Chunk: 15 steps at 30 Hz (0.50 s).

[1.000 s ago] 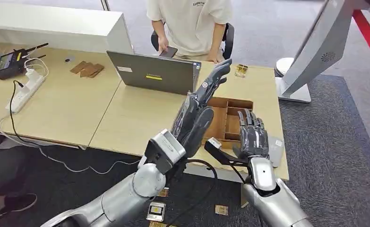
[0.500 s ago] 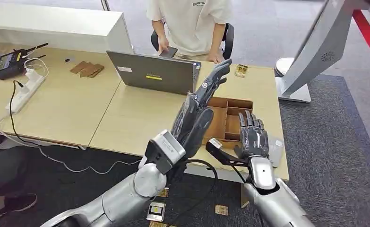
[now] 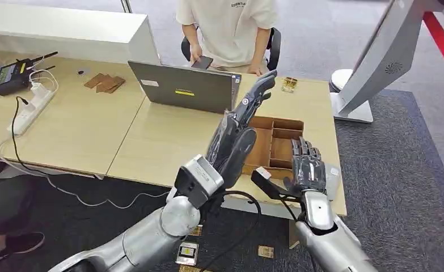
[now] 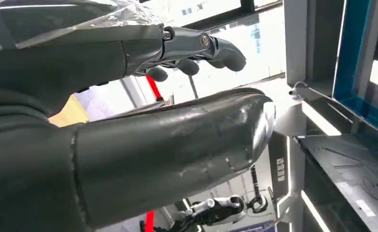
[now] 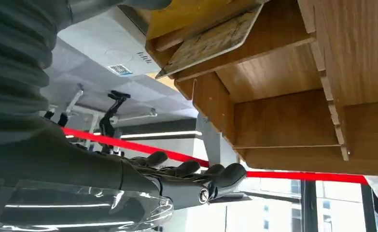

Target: Pass the card to the sensor for recognition and then transmit it.

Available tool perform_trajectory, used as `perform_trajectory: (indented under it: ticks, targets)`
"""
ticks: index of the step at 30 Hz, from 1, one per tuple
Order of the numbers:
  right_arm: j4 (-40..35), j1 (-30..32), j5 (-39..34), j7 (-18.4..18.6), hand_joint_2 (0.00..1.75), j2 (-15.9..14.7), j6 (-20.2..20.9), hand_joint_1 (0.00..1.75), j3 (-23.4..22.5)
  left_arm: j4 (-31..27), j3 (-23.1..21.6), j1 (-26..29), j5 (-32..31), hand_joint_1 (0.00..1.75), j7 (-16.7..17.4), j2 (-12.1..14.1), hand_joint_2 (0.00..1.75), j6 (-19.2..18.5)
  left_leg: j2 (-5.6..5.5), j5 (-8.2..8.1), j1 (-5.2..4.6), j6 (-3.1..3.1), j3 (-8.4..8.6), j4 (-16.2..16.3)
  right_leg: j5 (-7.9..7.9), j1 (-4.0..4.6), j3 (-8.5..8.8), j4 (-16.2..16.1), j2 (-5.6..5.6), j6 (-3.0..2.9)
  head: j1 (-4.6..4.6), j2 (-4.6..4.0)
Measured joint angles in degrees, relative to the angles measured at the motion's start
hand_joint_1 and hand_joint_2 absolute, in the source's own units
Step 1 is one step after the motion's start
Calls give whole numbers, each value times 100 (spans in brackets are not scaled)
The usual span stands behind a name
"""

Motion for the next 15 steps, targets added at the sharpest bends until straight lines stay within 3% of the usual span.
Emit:
perform_trajectory:
  ticks: [15]
  targets:
    - [61,14,-81,-28,175,-20,-57,0,0,0,0,-2,-35,0,83,0,0,13,0,0,0,0,0,0,0,0,0,0,0,0,0,0]
